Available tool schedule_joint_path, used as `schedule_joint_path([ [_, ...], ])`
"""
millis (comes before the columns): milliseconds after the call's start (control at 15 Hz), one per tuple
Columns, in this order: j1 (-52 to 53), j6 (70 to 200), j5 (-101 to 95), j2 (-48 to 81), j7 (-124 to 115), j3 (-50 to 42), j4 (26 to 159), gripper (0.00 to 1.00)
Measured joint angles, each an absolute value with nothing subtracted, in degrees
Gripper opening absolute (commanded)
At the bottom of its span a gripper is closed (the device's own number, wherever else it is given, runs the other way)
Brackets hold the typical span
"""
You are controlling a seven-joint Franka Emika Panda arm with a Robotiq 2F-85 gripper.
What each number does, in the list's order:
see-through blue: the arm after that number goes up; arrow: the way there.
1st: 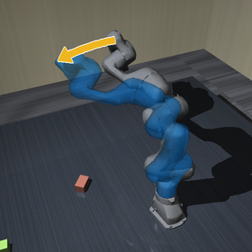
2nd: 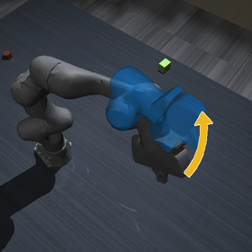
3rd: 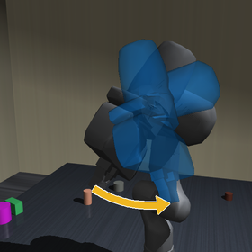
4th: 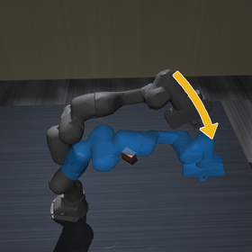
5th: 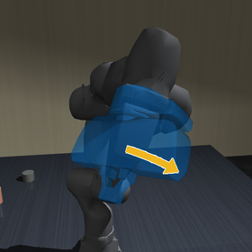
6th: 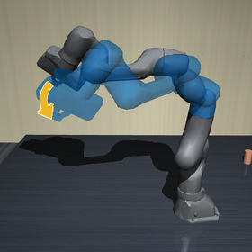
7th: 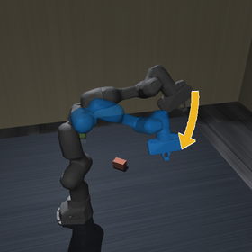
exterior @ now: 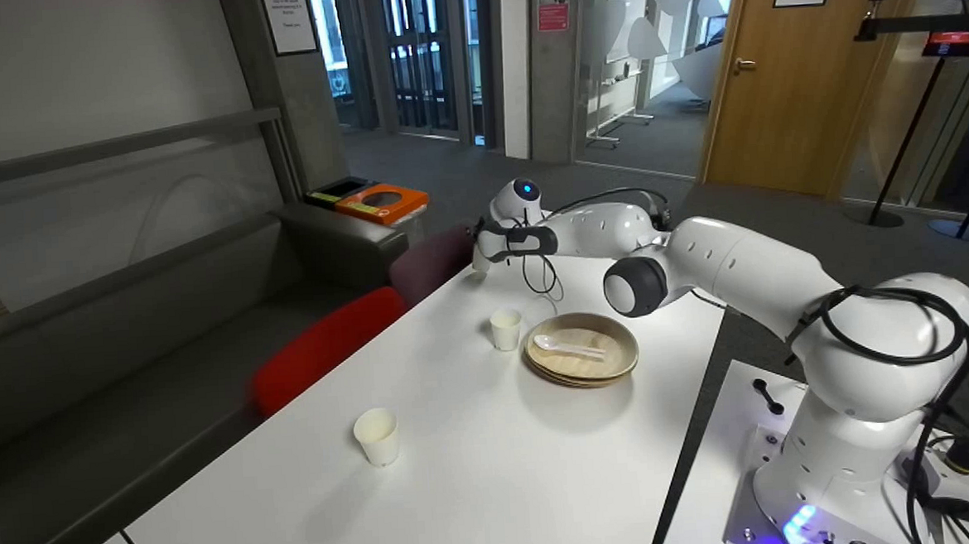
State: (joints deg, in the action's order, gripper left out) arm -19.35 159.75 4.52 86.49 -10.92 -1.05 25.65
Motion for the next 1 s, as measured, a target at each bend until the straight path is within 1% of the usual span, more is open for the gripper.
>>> schedule_joint_path([
  [133, -18.35, 161.68, 2.57, 86.53, -15.12, -6.33, 27.81, 0.01],
  [333, -17.37, 156.1, 0.16, 86.05, -17.85, -12.6, 27.49, 0.01],
  [667, -17.35, 138.93, -2.64, 84.91, -16.13, -13.79, 23.85, 0.01],
  [800, -17.36, 134.4, -3.02, 84.77, -15.45, -13.79, 22.79, 0.01],
  [867, -17.4, 134.05, -3.04, 84.77, -15.58, -13.79, 22.64, 0.01],
  [1000, -17.66, 138.07, -2.52, 84.89, -18.93, -13.42, 22.92, 0.01],
])
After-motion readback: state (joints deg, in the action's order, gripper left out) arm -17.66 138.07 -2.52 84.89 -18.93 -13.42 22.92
